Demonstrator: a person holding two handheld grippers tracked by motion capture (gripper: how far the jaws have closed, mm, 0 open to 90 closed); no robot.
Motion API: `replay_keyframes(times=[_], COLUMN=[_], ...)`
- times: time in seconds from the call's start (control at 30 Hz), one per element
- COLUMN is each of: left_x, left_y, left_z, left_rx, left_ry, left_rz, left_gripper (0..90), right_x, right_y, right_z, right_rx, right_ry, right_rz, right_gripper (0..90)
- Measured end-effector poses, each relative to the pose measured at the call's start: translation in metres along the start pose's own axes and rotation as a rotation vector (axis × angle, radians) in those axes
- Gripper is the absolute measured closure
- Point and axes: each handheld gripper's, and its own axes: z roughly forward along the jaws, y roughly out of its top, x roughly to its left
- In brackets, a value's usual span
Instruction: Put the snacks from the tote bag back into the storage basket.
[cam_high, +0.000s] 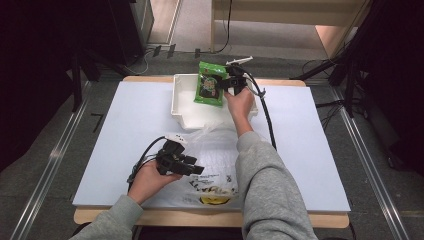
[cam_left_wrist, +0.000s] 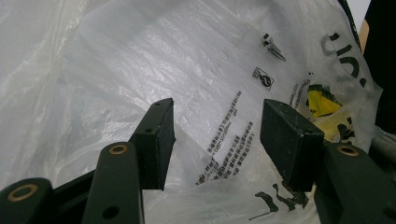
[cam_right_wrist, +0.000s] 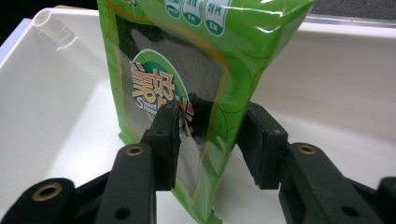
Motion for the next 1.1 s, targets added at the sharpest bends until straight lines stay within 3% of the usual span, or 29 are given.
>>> replay_keyframes(times=[0.2, 0.9, 1.1], left_x=[0.0, 0.0, 0.0], left_y=[0.0, 0.0, 0.0], left_z=[0.0, 0.0, 0.001], left_rx=[0.001, 0.001, 0.002], left_ry=[-0.002, 0.0, 0.0], left_rz=[-0.001, -0.002, -0.002], left_gripper=[45.6, 45.6, 45.5], right_x=[-0.002, 0.0, 0.003], right_y=[0.0, 0.002, 0.003], right_z=[0.001, -0.006, -0.011], right_rx=[0.002, 0.0, -0.007], right_ry=[-0.014, -0.033, -0.011], right_rz=[0.027, 0.018, 0.015], right_gripper=[53.3, 54.9, 54.8])
